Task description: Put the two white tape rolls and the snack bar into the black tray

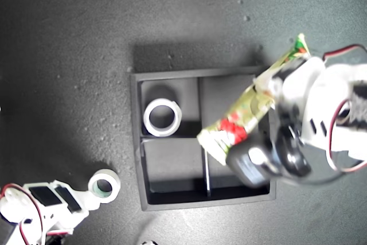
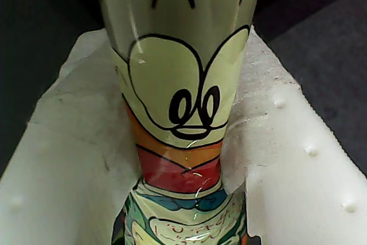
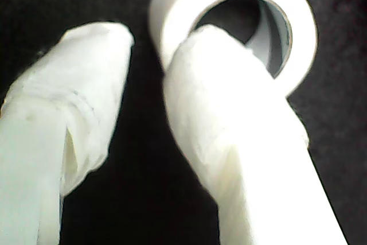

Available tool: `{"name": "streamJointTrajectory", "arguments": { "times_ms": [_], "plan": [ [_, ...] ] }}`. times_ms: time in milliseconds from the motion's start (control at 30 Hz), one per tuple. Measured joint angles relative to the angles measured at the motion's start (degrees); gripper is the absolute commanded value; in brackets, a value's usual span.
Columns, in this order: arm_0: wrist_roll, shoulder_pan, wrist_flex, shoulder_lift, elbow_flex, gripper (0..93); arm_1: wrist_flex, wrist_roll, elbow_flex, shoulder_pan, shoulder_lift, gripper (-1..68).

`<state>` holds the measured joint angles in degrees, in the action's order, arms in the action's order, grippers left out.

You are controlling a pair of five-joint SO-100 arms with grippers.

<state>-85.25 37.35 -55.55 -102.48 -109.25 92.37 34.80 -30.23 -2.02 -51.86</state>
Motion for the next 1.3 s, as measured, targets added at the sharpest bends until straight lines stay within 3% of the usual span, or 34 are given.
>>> {"name": "streamJointTrajectory", "arguments": {
  "times_ms": [133,567,933,1000,1033,1300],
  "plan": [
    [1.58,0.0,0.0,0.44,0.44,5.2,-4.75,-15.64,-2.02,-0.97,0.0,-0.5],
    [2.72,1.58,0.0,2.29,2.9,6.8,-18.98,-34.01,-3.16,0.53,0.0,-0.3],
    [2.37,0.88,4.22,4.92,0.79,9.3,-20.92,-36.47,-4.13,-0.09,0.26,0.4],
    [2.37,0.09,4.22,5.36,0.44,9.8,-20.92,-36.47,-4.13,-0.09,0.35,19.1],
    [2.37,-0.44,4.22,5.45,-0.09,10.3,-20.92,-36.47,-4.13,-0.09,0.35,23.6],
    [2.37,-1.14,6.24,5.54,-2.81,10.8,-18.02,-36.47,-4.31,-0.09,0.35,25.2]
  ]
}}
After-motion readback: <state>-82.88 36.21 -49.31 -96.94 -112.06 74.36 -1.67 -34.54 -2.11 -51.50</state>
